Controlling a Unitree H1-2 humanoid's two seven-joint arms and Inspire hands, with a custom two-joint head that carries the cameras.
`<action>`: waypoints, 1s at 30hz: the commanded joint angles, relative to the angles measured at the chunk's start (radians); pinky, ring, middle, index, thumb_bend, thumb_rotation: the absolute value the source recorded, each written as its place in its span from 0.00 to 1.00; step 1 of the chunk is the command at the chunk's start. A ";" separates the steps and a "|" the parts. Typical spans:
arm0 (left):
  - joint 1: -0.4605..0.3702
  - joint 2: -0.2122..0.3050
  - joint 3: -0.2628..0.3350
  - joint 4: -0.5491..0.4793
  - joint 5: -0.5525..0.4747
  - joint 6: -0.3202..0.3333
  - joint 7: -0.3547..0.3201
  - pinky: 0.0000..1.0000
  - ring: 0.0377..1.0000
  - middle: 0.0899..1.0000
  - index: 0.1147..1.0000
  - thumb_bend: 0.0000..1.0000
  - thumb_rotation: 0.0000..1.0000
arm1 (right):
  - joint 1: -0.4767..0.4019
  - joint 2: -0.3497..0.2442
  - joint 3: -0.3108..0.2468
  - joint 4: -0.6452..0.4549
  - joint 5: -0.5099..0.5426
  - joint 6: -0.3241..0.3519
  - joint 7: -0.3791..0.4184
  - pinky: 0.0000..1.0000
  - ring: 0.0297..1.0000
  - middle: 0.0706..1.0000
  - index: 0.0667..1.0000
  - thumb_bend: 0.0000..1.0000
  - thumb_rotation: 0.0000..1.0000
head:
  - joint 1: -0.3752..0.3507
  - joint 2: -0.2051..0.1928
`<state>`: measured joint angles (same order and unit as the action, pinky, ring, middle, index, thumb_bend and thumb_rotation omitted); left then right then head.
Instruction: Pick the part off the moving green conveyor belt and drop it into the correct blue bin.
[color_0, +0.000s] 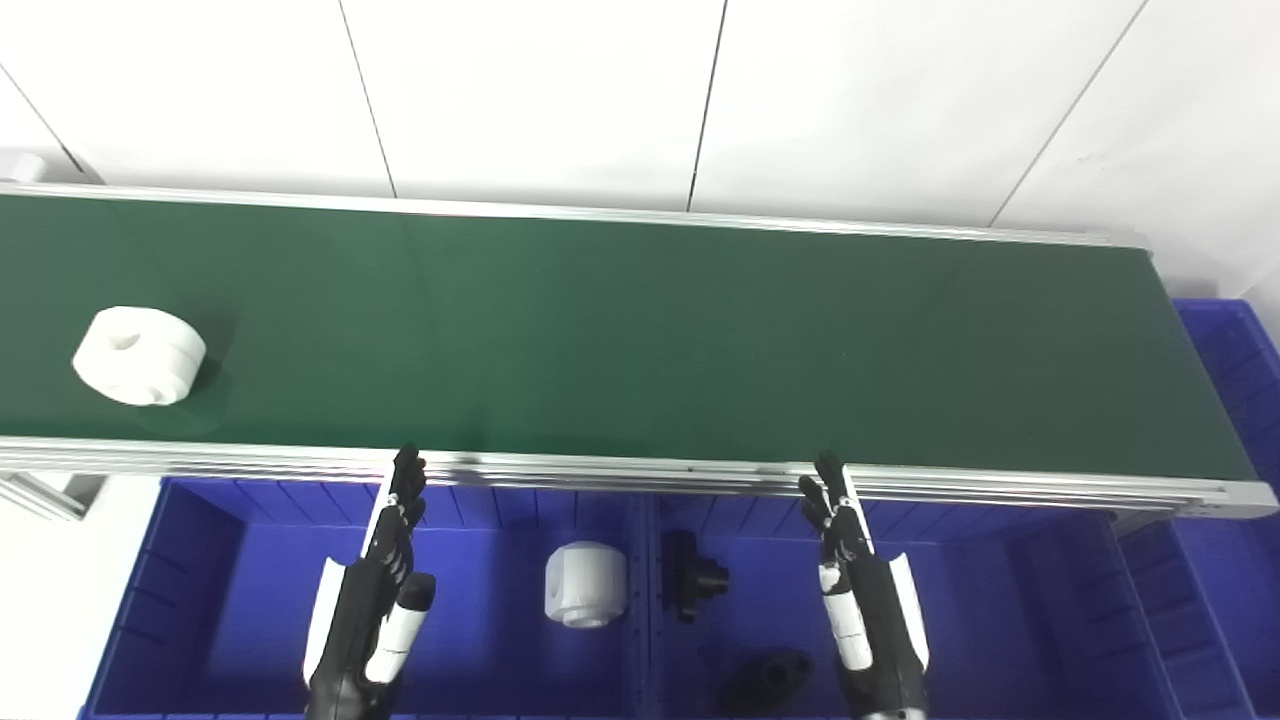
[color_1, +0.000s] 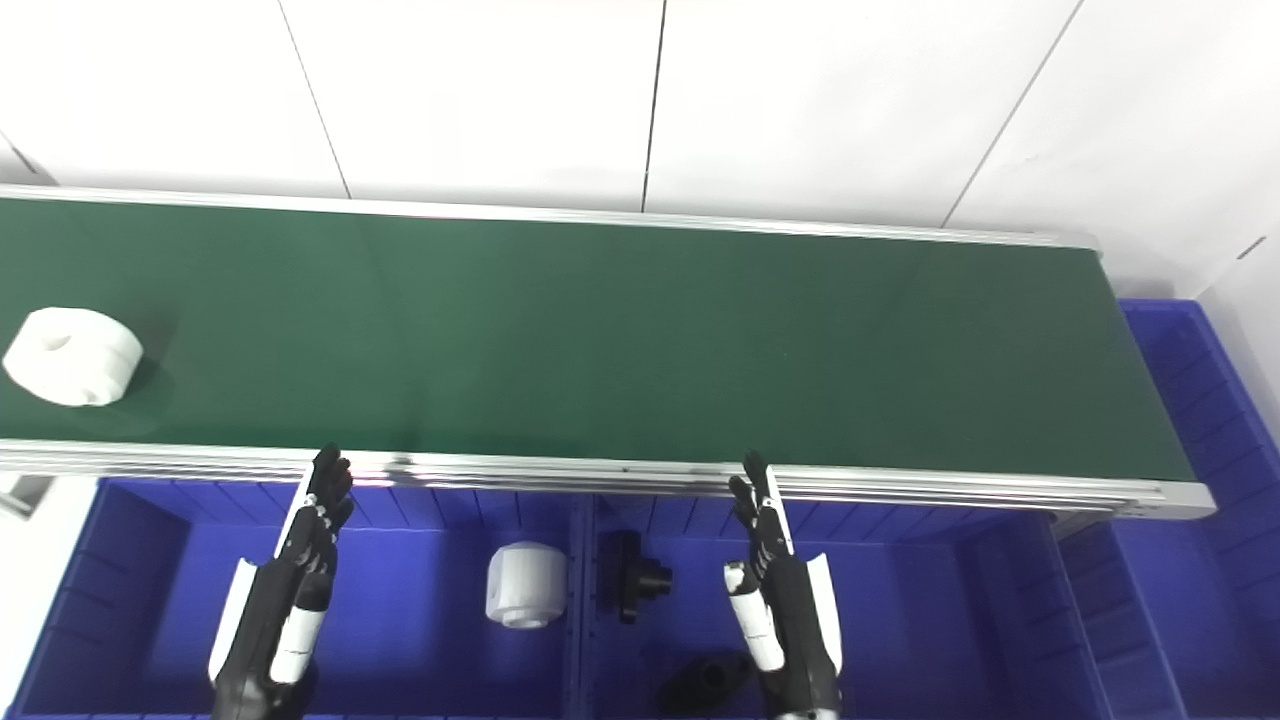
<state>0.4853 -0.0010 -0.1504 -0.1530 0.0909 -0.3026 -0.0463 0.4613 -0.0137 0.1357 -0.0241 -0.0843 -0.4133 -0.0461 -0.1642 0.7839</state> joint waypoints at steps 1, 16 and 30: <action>-0.009 -0.002 -0.010 -0.003 -0.006 -0.043 -0.003 1.00 1.00 1.00 1.00 0.85 0.95 | -0.003 -0.002 -0.003 -0.013 0.020 -0.034 0.014 0.96 0.96 1.00 1.00 0.76 0.95 | 0.003 0.000; -0.014 -0.037 -0.054 0.068 0.013 -0.103 0.013 1.00 1.00 1.00 1.00 0.78 0.85 | -0.005 -0.062 -0.022 0.032 0.083 -0.056 0.061 0.99 0.99 1.00 1.00 0.73 0.93 | 0.140 -0.097; -0.047 -0.086 -0.081 0.179 0.068 -0.166 0.068 1.00 1.00 1.00 1.00 0.78 0.82 | -0.039 -0.085 -0.074 0.129 0.100 -0.057 0.091 1.00 0.99 1.00 1.00 0.74 1.00 | 0.316 -0.236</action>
<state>0.4462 -0.0762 -0.2230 0.0351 0.1501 -0.4218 0.0073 0.4288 -0.0988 0.0659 0.1159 0.0117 -0.4148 0.0328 0.1350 0.5538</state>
